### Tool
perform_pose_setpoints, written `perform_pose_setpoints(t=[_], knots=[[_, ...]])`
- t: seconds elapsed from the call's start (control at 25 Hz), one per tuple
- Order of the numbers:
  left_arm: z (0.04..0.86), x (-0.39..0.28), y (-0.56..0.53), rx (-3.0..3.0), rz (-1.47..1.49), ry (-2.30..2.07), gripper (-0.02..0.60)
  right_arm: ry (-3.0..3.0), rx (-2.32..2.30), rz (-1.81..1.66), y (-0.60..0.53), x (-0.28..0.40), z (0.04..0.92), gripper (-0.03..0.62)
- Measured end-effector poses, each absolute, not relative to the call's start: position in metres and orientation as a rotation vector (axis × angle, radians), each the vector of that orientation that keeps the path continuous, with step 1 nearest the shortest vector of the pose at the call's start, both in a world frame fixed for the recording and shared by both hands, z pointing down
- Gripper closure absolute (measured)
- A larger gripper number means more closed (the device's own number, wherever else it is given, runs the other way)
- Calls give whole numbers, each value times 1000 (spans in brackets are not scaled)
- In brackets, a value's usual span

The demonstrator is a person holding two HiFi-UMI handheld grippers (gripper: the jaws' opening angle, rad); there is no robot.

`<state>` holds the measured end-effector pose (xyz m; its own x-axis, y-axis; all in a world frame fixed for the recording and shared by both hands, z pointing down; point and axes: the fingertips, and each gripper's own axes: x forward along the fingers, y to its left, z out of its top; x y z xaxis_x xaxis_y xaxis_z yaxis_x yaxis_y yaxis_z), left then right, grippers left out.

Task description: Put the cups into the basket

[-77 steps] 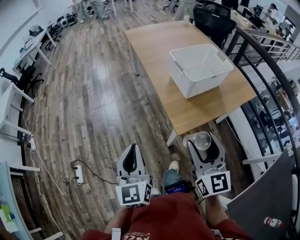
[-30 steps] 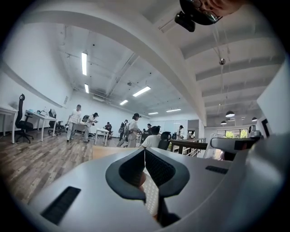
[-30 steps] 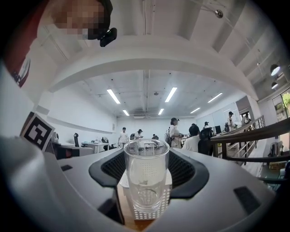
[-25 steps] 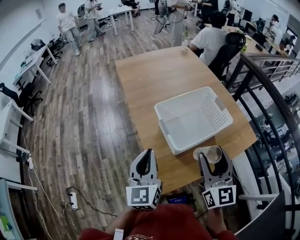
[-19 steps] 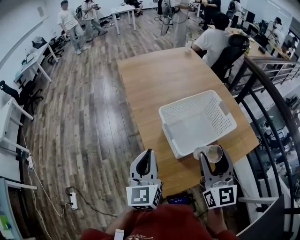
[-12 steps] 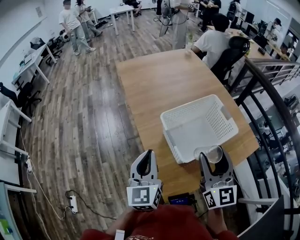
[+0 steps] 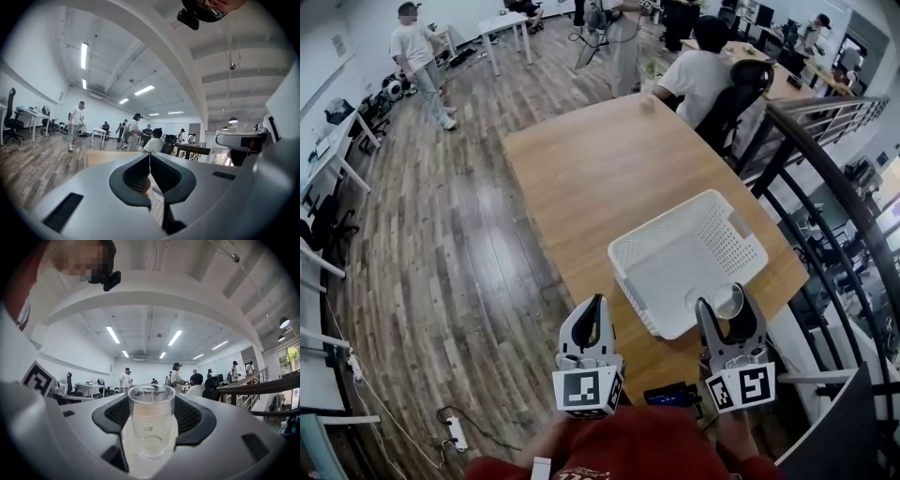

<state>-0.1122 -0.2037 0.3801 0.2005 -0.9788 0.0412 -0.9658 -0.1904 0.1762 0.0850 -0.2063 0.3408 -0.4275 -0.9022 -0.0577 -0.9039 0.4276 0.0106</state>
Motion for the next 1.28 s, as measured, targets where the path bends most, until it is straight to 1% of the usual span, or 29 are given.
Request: perform_pose_setpoints(t=[0.52,1.28], knots=[[379,-97,-266,2474,-111,-1665,574,2481,-1901,102,-231,95,337,312],[385,-84,-261,2380,-62,-1790,574,2649,-1768,33,-301,92,373,312]])
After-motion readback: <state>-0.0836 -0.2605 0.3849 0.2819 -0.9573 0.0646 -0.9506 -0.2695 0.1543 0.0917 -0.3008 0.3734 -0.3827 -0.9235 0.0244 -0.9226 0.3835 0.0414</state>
